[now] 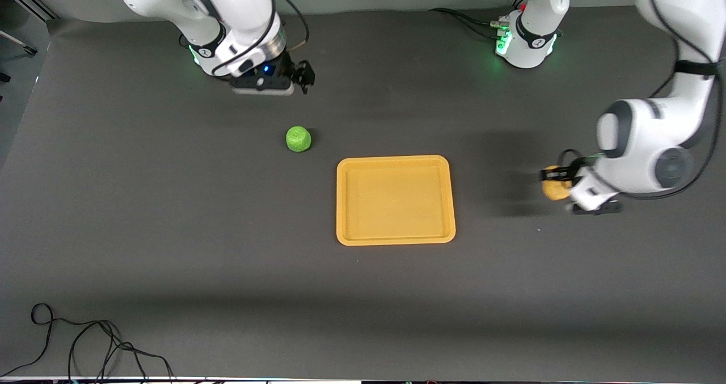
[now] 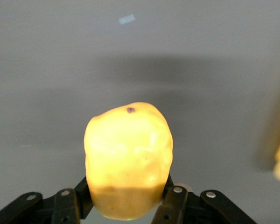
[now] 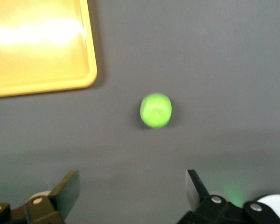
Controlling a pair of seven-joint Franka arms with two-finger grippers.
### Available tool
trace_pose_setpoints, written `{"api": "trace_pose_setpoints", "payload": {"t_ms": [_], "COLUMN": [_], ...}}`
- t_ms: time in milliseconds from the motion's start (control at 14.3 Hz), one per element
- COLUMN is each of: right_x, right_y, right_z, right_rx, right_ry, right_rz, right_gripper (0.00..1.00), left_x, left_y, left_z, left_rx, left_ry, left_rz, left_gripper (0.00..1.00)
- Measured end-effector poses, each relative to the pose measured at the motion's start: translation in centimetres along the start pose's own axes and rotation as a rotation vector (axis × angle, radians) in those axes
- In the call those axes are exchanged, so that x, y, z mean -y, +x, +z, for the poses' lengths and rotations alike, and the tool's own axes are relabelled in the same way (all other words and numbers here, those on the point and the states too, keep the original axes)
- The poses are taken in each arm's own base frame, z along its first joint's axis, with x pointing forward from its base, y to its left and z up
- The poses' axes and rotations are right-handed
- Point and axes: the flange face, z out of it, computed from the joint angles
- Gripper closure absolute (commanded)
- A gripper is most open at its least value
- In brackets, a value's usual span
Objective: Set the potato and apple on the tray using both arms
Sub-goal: 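Carry the potato onto the tray and open the left gripper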
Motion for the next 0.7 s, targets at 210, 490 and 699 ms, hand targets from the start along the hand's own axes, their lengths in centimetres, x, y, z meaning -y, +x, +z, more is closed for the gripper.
{"api": "trace_pose_setpoints", "payload": {"t_ms": [210,490,699], "right_x": [-1.0,-2.9,-4.9], "right_y": [-0.6,-0.6,0.3], "right_z": [2.4,7.4,10.2], "right_rx": [-0.023,-0.059,-0.080], "right_ry": [-0.018,0.002,0.040], "right_rz": [-0.004,0.001,0.036], "right_gripper": [0.00,0.00,0.00], "left_x": [-11.5,-20.7,-23.6], "left_y": [-1.4,-2.6,-2.5], "left_z": [-0.5,5.0,10.1], "left_rx": [-0.019,-0.014,-0.046], "left_ry": [-0.037,-0.006,-0.006], "left_rz": [-0.053,-0.022,-0.044], "left_gripper": [0.94,0.92,0.75]}}
